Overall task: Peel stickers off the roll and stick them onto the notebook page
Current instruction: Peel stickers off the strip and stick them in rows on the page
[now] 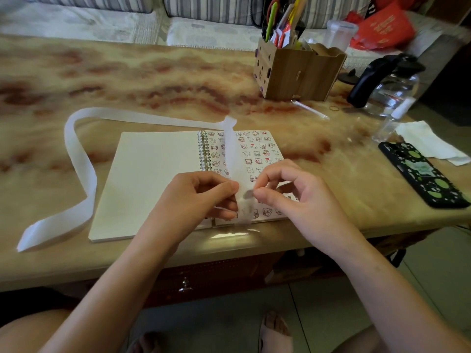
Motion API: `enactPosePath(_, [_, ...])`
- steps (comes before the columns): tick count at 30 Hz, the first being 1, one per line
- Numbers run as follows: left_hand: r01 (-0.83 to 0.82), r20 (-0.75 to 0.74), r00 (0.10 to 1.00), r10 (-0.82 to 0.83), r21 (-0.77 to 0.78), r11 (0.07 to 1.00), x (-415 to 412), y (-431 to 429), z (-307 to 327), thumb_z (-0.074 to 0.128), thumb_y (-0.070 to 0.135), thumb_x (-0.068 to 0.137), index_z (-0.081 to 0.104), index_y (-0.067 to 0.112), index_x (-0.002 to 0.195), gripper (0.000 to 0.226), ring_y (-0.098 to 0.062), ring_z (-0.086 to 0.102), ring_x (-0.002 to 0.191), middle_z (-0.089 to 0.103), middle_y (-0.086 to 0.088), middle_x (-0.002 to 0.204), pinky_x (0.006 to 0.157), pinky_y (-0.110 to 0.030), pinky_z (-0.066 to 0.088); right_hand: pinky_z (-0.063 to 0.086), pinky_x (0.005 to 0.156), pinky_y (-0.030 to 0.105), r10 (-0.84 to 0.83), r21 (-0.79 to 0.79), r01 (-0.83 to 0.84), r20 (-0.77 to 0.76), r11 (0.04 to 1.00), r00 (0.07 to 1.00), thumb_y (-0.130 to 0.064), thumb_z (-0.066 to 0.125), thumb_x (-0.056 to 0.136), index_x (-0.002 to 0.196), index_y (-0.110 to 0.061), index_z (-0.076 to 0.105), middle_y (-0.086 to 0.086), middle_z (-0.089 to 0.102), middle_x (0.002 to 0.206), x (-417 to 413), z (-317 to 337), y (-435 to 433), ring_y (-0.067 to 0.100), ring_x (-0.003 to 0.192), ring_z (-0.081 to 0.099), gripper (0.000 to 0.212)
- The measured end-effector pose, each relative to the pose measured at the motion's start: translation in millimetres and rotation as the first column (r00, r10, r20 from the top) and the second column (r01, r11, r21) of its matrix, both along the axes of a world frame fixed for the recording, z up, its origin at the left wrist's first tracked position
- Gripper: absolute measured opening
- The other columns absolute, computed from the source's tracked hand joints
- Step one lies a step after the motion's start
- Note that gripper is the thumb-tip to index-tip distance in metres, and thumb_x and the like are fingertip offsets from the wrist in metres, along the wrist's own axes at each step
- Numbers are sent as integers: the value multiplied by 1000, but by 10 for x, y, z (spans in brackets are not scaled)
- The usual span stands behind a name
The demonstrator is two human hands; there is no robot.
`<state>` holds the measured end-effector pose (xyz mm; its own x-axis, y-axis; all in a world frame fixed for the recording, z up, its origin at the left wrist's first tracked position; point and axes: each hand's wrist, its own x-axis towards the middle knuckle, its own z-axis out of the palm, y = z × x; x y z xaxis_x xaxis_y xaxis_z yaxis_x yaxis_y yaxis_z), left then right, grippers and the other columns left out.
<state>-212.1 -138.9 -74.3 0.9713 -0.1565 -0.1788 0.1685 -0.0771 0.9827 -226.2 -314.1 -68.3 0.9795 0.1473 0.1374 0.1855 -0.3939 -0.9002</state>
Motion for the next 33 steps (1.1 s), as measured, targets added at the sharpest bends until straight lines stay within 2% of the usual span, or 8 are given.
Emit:
enactPosePath(3, [-18,15,1000,18,22,1000,9,5,-7,65,12,85,72,4,83,10,-18,69,64,73,-12,73,61,-22,58,50,70,23,-47,24,50,-101,998,994,-22,71,81,81,-22,69,-7,67,83,33,46,-130,5,73,57,1])
enactPosePath(7, [-29,24,999,28,38,999,12,0,-18,65,11,85,71,4,82,10,-16,68,61,73,-11,71,58,-20,57,48,53,13,-138,-46,131,-254,990,957,-14,70,81,85,-14,70,-5,70,70,101,126,-406,-1,55,58,4])
enactPosePath(11, [-34,29,999,32,47,998,16,-9,-30,65,11,85,71,3,81,10,-15,68,59,73,-12,71,59,-21,58,41,45,13,-213,-107,189,-319,976,924,-10,69,82,84,-8,70,-4,70,67,125,162,-592,-2,45,53,3])
enactPosePath(16, [-26,35,999,24,64,998,18,-9,-35,65,13,85,71,5,83,10,-13,69,61,74,-7,71,58,-18,55,40,49,19,-229,-182,172,-367,968,902,-13,73,79,82,-10,72,-4,71,65,143,111,-665,-2,50,55,4])
enactPosePath(21, [-26,50,999,21,86,996,19,-21,-29,65,13,86,71,6,84,9,-8,70,63,75,-2,73,52,-12,50,37,49,18,-241,-205,169,-406,964,882,-13,73,78,82,-8,72,-3,69,61,155,74,-696,1,48,52,6])
enactPosePath(26, [-28,67,998,21,108,994,11,-26,-43,64,14,86,70,7,85,9,-8,71,66,75,-1,73,51,-12,49,36,43,13,-229,-210,152,-420,966,878,-10,71,81,85,-5,70,-7,67,55,153,49,-688,-3,42,50,7])
enactPosePath(33, [-40,117,993,19,180,983,-5,-47,-62,64,17,87,69,9,85,9,-9,71,68,75,0,75,53,-14,52,37,49,19,-233,-224,148,-422,963,876,-13,73,80,86,-7,72,-5,68,59,156,40,-694,0,47,51,9])
